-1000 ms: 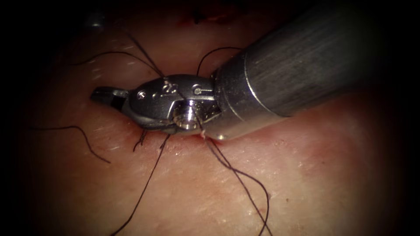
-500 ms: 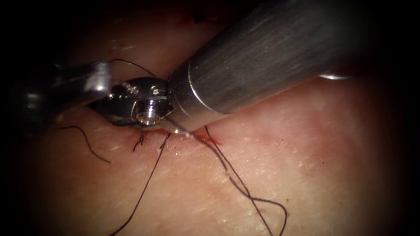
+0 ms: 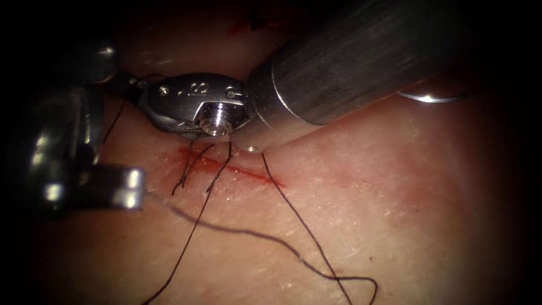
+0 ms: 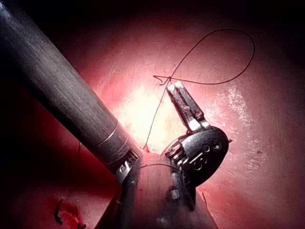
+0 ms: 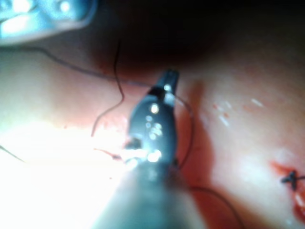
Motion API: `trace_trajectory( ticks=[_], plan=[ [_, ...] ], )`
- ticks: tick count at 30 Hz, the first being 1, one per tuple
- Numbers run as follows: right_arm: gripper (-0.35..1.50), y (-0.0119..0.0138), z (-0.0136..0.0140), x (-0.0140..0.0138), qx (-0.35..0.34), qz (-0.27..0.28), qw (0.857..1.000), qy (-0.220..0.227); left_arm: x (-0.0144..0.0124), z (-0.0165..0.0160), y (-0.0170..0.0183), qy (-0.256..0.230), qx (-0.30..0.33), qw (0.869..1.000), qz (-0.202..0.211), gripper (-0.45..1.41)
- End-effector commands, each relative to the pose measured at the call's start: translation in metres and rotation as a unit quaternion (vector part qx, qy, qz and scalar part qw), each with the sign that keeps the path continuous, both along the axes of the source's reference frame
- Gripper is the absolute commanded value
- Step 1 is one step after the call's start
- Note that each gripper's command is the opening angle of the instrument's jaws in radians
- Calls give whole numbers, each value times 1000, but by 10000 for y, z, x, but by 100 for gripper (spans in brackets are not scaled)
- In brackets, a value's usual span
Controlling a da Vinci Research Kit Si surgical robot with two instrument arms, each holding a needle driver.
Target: Wound Closure
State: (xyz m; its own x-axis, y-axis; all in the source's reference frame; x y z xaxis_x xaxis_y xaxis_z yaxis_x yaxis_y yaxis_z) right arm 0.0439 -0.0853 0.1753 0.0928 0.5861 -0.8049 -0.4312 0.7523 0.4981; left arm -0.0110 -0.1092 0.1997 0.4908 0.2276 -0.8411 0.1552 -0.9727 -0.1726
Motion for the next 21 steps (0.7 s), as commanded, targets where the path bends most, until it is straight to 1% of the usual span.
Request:
trace_trajectory(
  ticks=[1,4,8,9,10,11,13,14,16,17,21],
  plan=[
    [-35,-21,7,9,24,2,999,30,-12,1,-15,-3,1,1000,2,-45],
    [-35,-26,12,10,54,16,995,85,-19,14,-18,-13,-11,1000,20,-45],
    [-35,-26,11,6,64,29,990,124,-28,39,-25,-22,-23,999,39,-45],
    [-35,-25,10,5,64,32,989,132,-29,44,-28,-29,-32,998,52,-45],
    [-35,-23,9,2,70,41,985,153,-31,57,-38,-47,-52,994,87,-45],
    [-35,-23,9,2,70,41,985,153,-31,57,-38,-47,-52,994,87,-45],
    [-35,-21,7,1,77,44,981,170,-31,68,-48,-52,-57,992,98,-45],
    [-35,-19,4,-2,79,45,979,184,-28,77,-56,-57,-64,990,112,-45],
    [-35,-18,3,-3,80,47,978,189,-26,80,-58,-58,-65,990,114,-45],
    [-35,-18,0,-5,79,48,977,194,-23,83,-60,-61,-69,988,122,-45],
    [-35,-15,-7,-12,81,50,974,206,-10,86,-63,-60,-69,988,126,-45]
  ],
)
